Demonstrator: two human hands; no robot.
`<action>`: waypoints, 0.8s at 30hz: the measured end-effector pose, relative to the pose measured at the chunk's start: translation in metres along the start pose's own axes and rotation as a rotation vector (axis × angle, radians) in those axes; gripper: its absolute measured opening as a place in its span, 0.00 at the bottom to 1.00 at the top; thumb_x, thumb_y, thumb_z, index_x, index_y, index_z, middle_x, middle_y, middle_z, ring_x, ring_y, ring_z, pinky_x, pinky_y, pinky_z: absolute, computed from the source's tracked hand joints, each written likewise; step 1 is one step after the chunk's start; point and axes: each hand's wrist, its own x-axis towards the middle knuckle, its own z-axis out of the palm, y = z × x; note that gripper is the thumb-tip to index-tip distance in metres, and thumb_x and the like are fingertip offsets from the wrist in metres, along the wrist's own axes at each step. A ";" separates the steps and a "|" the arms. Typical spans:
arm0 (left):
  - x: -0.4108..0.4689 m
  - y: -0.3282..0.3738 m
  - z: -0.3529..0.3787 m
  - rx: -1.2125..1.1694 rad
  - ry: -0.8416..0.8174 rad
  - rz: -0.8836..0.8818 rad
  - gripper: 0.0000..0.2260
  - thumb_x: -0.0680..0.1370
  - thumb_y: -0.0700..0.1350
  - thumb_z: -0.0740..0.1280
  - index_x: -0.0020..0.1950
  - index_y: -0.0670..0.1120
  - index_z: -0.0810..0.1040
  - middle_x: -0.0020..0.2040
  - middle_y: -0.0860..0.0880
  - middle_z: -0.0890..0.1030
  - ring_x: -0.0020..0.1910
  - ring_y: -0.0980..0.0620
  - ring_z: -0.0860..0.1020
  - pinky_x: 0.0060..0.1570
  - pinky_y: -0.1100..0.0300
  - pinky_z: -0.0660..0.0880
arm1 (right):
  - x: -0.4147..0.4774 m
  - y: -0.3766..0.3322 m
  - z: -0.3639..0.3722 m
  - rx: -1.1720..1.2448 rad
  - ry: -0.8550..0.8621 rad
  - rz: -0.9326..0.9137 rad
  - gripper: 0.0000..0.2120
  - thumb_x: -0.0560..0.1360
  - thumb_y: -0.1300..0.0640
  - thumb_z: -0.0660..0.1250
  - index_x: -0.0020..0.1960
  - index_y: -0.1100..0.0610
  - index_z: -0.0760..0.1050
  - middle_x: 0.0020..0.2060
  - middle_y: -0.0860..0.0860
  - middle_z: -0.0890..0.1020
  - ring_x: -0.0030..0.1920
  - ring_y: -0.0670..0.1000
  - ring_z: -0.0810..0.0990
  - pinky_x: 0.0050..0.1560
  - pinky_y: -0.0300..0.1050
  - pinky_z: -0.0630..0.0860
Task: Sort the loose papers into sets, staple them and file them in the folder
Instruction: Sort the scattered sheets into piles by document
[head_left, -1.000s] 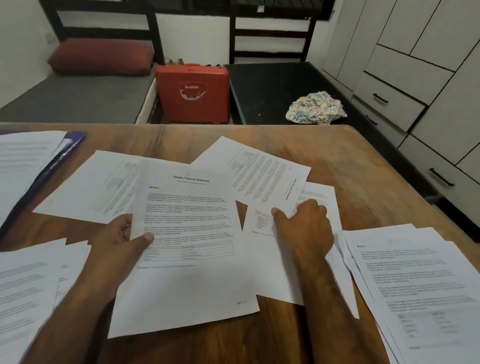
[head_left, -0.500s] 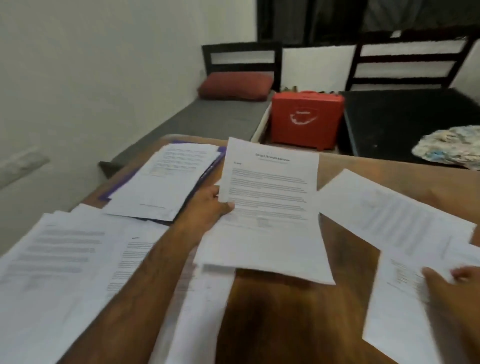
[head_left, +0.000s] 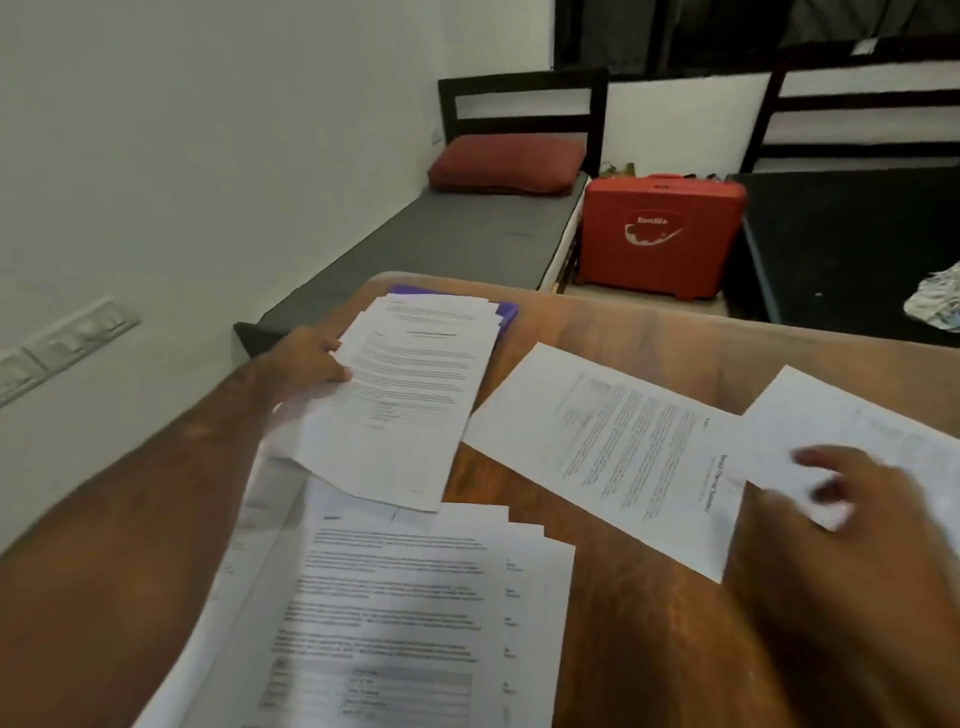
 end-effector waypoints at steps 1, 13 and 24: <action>0.002 -0.003 -0.001 0.044 0.005 -0.004 0.15 0.74 0.38 0.76 0.60 0.38 0.82 0.46 0.43 0.83 0.43 0.45 0.82 0.46 0.58 0.77 | 0.004 -0.021 0.005 -0.010 -0.054 -0.017 0.19 0.76 0.43 0.73 0.64 0.42 0.73 0.61 0.47 0.77 0.51 0.48 0.77 0.52 0.49 0.80; -0.117 0.148 0.090 0.303 -0.041 0.592 0.20 0.82 0.53 0.67 0.73 0.50 0.74 0.72 0.49 0.74 0.70 0.46 0.73 0.72 0.52 0.66 | 0.021 -0.050 0.041 -0.056 -0.276 -0.138 0.16 0.80 0.43 0.69 0.66 0.40 0.70 0.69 0.43 0.72 0.63 0.49 0.77 0.66 0.48 0.78; -0.233 0.316 0.314 0.515 -0.260 1.041 0.26 0.84 0.60 0.58 0.81 0.56 0.61 0.83 0.50 0.60 0.79 0.45 0.61 0.78 0.42 0.59 | -0.009 0.133 -0.108 -0.220 0.023 0.225 0.13 0.80 0.44 0.68 0.63 0.43 0.74 0.62 0.45 0.76 0.59 0.47 0.78 0.59 0.43 0.77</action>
